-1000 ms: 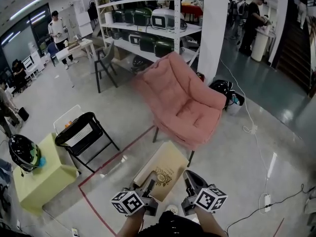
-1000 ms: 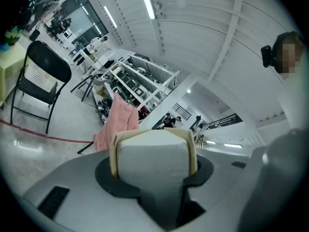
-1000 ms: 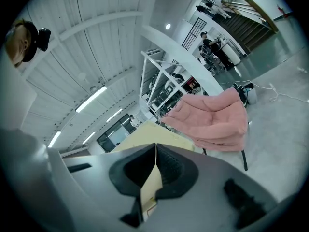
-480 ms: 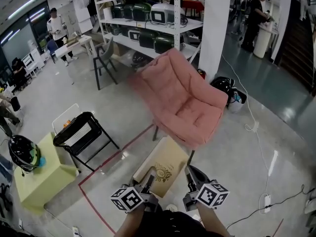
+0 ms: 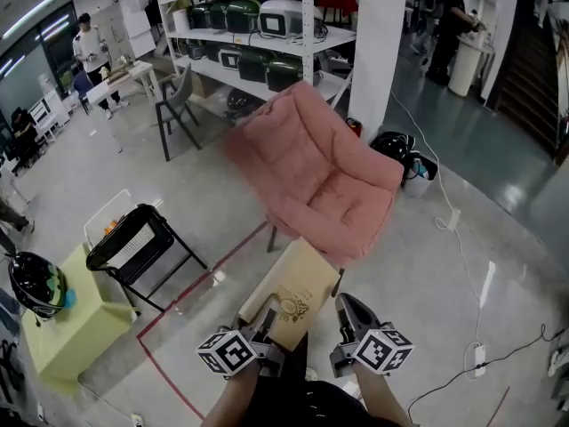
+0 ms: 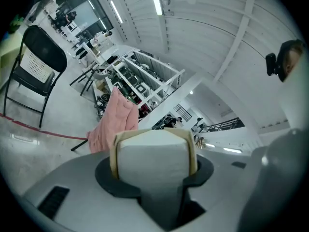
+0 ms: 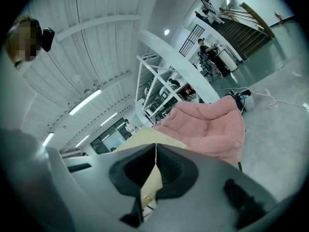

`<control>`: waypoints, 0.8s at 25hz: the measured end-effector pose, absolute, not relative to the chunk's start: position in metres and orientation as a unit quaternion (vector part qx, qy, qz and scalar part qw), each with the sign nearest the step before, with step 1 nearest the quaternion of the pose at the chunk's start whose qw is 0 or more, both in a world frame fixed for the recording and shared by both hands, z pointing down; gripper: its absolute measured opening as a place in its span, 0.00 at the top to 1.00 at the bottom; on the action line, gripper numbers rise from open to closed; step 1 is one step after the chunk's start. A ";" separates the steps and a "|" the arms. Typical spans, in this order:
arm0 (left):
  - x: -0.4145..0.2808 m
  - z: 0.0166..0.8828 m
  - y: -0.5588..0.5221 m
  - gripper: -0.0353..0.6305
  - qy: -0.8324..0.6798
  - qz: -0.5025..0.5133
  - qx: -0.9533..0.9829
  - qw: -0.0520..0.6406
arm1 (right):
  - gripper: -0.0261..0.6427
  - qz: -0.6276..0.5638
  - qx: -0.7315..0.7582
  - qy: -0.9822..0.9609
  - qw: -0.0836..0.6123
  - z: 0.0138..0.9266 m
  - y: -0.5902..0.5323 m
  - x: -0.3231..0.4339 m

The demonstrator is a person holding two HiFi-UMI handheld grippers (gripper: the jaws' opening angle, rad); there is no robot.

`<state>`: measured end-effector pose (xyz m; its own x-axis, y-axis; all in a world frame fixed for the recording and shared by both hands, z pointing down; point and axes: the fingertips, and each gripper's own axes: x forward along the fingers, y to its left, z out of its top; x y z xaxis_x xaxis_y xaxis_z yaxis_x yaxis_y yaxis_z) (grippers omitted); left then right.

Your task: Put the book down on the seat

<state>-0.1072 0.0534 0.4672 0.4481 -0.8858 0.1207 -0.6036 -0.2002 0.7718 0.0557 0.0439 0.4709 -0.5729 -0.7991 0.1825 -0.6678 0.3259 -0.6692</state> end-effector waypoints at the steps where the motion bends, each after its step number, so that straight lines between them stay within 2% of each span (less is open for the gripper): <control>1: -0.105 0.468 0.049 0.62 -0.491 -0.176 0.756 0.396 | 0.94 -0.365 -0.457 0.806 0.092 0.473 0.041 0.058; 20: -0.077 0.508 -0.095 0.62 -0.463 -0.152 0.746 0.453 | 0.94 -0.393 -0.486 0.775 0.097 0.494 -0.082 0.079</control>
<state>-0.0766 -0.0947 0.5082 0.5240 -0.8297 0.1927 -0.5533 -0.1596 0.8176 0.0794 -0.0825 0.4938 -0.5087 -0.8292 0.2316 -0.6766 0.2186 -0.7031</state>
